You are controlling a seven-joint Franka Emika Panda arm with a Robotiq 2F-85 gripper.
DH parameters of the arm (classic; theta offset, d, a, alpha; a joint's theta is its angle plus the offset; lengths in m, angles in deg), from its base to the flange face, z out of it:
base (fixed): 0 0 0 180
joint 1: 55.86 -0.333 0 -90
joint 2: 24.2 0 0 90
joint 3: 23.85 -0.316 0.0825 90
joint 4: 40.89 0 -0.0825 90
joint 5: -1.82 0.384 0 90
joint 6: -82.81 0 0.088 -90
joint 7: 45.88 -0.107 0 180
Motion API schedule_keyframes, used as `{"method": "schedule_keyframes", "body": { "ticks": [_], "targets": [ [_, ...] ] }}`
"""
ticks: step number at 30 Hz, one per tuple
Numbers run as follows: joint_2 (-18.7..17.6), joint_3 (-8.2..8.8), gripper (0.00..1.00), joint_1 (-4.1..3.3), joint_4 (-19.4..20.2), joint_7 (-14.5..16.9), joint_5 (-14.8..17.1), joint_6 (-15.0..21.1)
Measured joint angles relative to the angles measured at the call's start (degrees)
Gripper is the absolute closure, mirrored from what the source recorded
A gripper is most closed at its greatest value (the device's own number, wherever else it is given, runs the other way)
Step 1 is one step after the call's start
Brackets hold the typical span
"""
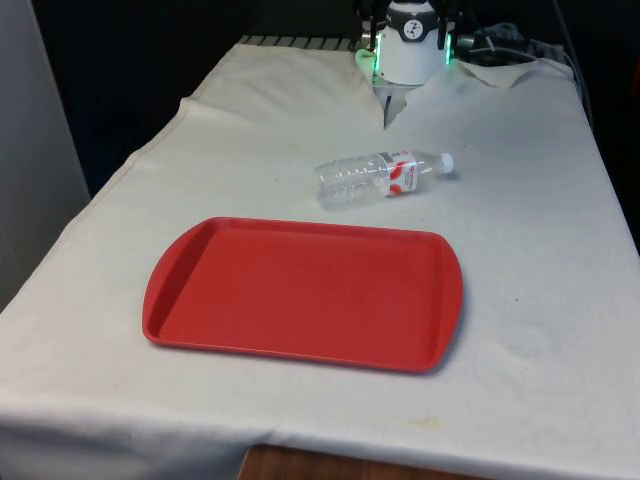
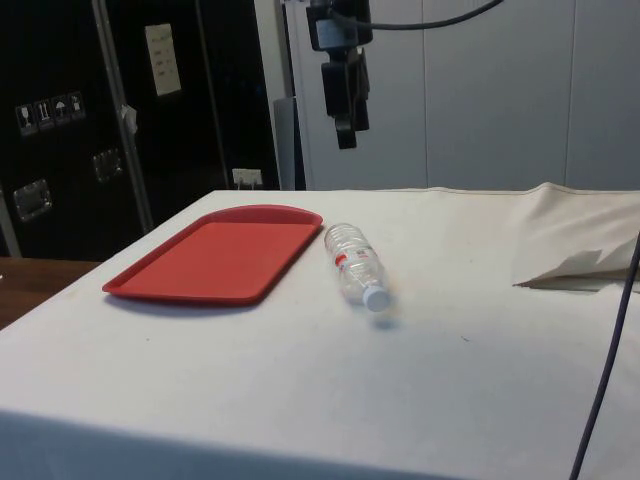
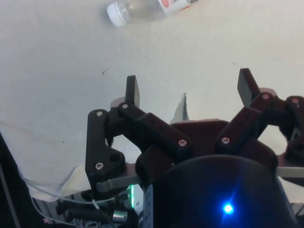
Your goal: Place the bottle upright on the tray.
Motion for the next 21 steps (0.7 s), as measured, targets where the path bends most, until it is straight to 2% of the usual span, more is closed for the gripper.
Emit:
{"method": "schedule_keyframes", "body": {
  "ticks": [21],
  "targets": [
    [-3.6,0.11,0.00,0.00,1.5,0.0,0.0,3.8]
  ]
}}
